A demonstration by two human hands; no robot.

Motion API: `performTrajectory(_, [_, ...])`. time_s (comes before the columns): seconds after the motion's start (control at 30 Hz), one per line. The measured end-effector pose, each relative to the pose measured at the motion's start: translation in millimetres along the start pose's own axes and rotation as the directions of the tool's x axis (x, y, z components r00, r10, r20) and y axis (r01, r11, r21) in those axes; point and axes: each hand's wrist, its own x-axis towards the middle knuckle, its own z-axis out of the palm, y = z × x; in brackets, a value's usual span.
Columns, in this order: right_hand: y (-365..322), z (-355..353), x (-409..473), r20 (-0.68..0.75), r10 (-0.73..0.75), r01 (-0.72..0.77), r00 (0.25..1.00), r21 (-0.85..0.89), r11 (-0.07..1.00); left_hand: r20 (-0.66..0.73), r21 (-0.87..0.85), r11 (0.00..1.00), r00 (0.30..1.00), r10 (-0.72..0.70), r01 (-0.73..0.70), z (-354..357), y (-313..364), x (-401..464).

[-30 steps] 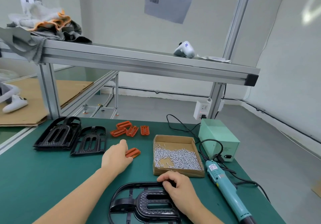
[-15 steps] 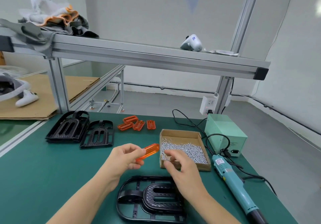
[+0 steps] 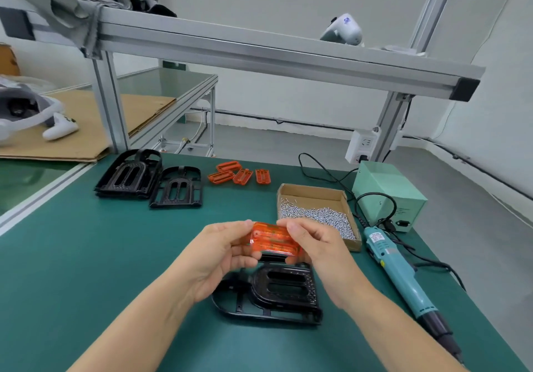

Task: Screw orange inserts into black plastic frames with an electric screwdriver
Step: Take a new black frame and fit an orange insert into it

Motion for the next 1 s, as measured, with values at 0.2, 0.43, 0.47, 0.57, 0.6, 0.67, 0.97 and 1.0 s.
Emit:
performTrajectory(0.2, [1.9,-2.5,-8.9,-0.057,-0.046,0.044,0.997,-0.034,0.998,0.038,-0.072,0.997,0.998,0.043,-0.040,-1.3,-8.7,-11.2])
performTrajectory(0.43, [-5.3,0.7,-10.8,-0.096,-0.055,0.041,0.994,-0.135,0.990,0.055,-0.106,0.994,0.998,0.033,-0.027,-2.0,-15.5,-19.5])
performTrajectory(0.47, [-6.3,1.2,-10.8,-0.098,-0.055,0.041,0.994,-0.143,0.989,0.053,-0.108,0.994,0.998,0.027,-0.021,-2.3,-16.5,-20.8])
performTrajectory(0.57, [-9.6,3.5,-11.4,-0.087,-0.054,0.041,0.995,-0.148,0.988,0.036,-0.093,0.995,0.999,0.026,-0.023,-2.5,-18.7,-23.5])
performTrajectory(0.6, [-10.7,3.5,-11.7,-0.080,-0.045,0.033,0.996,-0.139,0.990,0.027,-0.093,0.995,0.999,0.030,-0.027,-2.6,-18.8,-24.0])
performTrajectory(0.67, [-13.6,2.8,-11.7,-0.038,0.003,-0.006,0.999,-0.090,0.996,0.007,-0.095,0.995,0.999,0.036,-0.035,-3.1,-18.9,-24.2])
performTrajectory(0.97, [-18.5,-6.5,-7.0,0.160,0.246,-0.266,0.956,0.113,0.957,-0.001,-0.112,0.993,0.999,0.047,-0.047,-3.9,-17.5,-28.1])
performTrajectory(1.0, [-18.2,-7.2,-6.1,0.172,0.254,-0.276,0.952,0.119,0.954,-0.001,-0.113,0.992,0.999,0.046,-0.046,-3.7,-17.3,-28.6])
